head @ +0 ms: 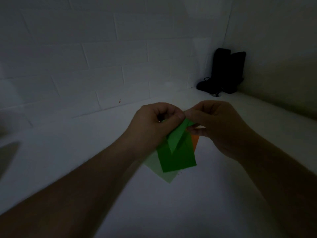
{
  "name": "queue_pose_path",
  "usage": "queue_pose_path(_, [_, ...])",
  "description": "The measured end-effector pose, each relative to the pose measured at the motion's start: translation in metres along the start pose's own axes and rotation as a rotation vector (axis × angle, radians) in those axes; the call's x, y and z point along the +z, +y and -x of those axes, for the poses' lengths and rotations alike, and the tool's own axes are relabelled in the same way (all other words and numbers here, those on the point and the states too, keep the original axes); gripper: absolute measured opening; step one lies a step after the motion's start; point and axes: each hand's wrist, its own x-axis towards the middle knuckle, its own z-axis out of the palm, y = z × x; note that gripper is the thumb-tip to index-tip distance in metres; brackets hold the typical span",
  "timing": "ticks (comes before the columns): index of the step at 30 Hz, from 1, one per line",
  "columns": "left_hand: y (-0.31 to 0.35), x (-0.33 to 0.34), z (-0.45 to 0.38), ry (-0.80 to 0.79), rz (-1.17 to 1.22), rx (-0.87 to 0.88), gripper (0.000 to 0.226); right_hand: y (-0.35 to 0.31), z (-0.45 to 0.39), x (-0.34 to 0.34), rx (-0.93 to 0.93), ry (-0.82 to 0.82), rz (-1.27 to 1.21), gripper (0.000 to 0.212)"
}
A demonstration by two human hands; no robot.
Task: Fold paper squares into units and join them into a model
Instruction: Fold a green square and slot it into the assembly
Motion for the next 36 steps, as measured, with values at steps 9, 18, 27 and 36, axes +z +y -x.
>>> queue_pose_path(9, [0.0026, 0.0026, 0.0009, 0.013, 0.184, -0.119, 0.015, 0.0006, 0.0013, 0.0036, -0.031, 0.002, 0.07, 0.018])
queue_pose_path(18, [0.0007, 0.002, -0.0009, 0.011, 0.218, -0.151, 0.015, 0.0003, 0.0013, 0.0022, -0.045, 0.005, 0.06, 0.017])
queue_pose_path(27, [0.0037, -0.0005, -0.0027, 0.034, 0.258, -0.188, 0.016, -0.0011, -0.0017, -0.0007, -0.05, 0.053, -0.033, 0.018])
queue_pose_path(36, [0.0054, -0.006, -0.0035, 0.014, 0.21, -0.176, 0.023, -0.0036, -0.001, -0.0024, -0.03, 0.066, -0.072, 0.02])
